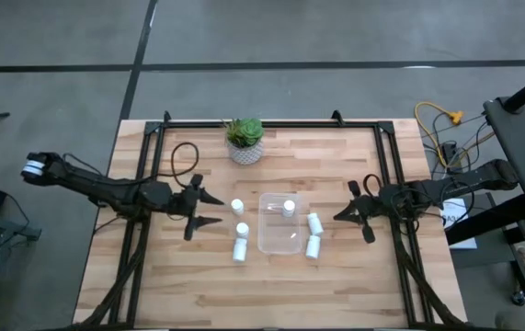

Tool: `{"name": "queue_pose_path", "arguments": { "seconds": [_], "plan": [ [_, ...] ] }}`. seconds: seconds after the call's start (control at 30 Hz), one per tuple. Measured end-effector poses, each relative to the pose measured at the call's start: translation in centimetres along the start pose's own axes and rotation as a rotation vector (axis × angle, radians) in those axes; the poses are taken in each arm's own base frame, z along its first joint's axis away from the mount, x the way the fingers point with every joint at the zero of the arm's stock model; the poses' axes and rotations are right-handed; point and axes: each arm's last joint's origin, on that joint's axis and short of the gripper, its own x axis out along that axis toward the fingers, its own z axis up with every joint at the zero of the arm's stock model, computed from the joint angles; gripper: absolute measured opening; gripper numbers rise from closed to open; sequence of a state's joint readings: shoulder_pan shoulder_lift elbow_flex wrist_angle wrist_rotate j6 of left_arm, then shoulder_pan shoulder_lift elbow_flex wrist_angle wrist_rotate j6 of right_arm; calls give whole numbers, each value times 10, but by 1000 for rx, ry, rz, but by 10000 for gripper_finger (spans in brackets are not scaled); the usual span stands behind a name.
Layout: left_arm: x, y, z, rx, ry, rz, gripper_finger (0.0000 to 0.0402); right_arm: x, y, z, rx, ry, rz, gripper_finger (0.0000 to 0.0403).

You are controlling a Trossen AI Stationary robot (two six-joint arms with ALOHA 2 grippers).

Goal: Pick and place pill bottles into a basket
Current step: Put the white medicine bottle into the transparent bin

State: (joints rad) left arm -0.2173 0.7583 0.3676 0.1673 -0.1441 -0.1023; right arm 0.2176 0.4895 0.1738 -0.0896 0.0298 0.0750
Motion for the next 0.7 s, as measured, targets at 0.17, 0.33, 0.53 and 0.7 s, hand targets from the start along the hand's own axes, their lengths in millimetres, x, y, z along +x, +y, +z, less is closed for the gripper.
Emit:
{"name": "queue_pose_path", "arguments": {
  "seconds": [0.17, 0.33, 0.53, 0.7],
  "plan": [
    [-9, 4, -16, 4, -12, 27, 219, 0, -2, 3, 44, -35, -85, 9],
    [-14, 6, -30, 6, 1, 30, 219, 0, -4, 5, 165, -70, -148, 9],
    [-17, 7, -39, 32, -53, 25, 219, 0, -6, 5, 200, -80, -199, 9],
    [-19, 9, -50, 49, -107, 36, 219, 2, -7, 3, 249, -60, -221, 11]
  ]
}}
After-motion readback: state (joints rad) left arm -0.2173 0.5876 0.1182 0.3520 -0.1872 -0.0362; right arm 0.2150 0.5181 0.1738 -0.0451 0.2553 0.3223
